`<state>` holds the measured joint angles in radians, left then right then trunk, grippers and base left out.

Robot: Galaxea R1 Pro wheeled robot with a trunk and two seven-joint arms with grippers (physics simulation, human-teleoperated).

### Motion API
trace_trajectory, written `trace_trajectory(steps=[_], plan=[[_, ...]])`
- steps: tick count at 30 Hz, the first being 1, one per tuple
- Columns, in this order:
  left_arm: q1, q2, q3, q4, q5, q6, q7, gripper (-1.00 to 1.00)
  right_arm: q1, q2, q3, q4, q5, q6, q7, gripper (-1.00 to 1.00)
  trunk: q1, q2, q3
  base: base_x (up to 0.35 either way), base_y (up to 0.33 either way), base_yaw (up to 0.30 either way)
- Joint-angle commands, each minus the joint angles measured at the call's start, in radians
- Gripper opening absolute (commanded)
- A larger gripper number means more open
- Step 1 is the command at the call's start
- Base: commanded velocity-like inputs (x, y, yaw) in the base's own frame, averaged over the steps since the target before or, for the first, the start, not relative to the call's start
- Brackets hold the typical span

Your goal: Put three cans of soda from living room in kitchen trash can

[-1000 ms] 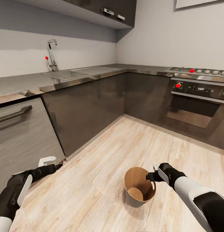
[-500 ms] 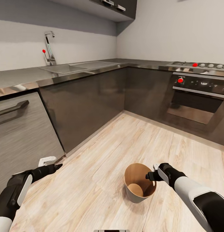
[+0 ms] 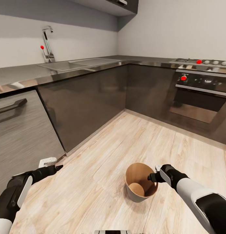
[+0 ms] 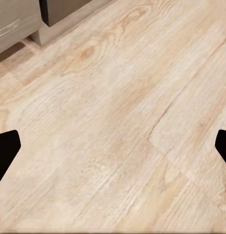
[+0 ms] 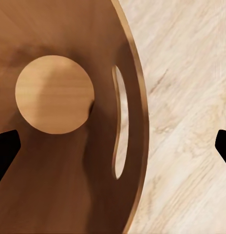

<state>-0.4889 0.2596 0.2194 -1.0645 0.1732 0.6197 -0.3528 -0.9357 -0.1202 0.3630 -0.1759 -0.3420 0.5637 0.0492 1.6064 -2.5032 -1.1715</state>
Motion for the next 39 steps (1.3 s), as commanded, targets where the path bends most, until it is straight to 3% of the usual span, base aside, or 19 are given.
trace_trajectory(steps=[1,10,39], plan=[[0.0,0.0,0.0,0.0,0.0,0.0,0.0,1.0,0.0,-0.001,0.0,0.0,0.0,0.0,0.0,1.0,0.0,0.0,-0.004,0.0,0.0,0.0],[0.0,0.0,0.0,0.0,0.0,0.0,0.0,1.0,0.0,0.0,0.001,0.001,0.0,-0.001,-0.001,1.0,0.004,-0.002,-0.039,0.0,0.0,0.0],[0.001,0.001,0.0,-0.021,0.001,0.0,0.0,1.0,0.0,0.006,0.003,0.001,0.0,-0.001,-0.002,1.0,0.004,-0.002,-0.039,0.039,0.0,0.0]])
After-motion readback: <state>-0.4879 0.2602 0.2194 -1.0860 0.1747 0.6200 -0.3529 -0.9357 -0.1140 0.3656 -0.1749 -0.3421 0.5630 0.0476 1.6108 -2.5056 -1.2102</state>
